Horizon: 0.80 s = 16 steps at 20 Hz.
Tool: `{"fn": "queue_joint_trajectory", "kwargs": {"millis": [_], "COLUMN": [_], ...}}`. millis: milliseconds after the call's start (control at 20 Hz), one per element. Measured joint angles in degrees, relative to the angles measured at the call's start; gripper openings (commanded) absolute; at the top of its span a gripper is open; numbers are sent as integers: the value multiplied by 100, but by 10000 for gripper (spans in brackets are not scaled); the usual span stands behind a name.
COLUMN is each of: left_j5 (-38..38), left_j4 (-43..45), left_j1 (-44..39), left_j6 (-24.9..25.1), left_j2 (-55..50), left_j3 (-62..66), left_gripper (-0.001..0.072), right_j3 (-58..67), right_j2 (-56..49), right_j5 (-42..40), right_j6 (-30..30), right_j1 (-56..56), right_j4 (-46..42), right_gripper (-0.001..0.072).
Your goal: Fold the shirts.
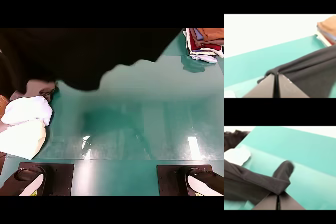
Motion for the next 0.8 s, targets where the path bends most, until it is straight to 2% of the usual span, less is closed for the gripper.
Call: {"fn": "queue_joint_trajectory", "kwargs": {"millis": [200,450,600,800], "left_j5": [-605,-1432,-1366,-807], "left_j4": [-251,-660,-774,-885], "left_j1": [2,-181,-608,-1158], "left_j6": [-2,-7,-2,4], "left_j2": [-219,-905,-1145,-1259], "left_j3": [-127,-1493,-2942,-4599], "left_gripper": [23,24,25,31], "right_j3": [83,-275,-1047,-1954], "right_j2": [275,-520,-1058,-1423], "right_j5": [164,1088,1399,1294], "right_j6": [282,553,612,625], "right_j1": [-11,79,212,291], "right_j4": [-531,-756,-800,-719], "right_gripper": [13,13,13,13]}}
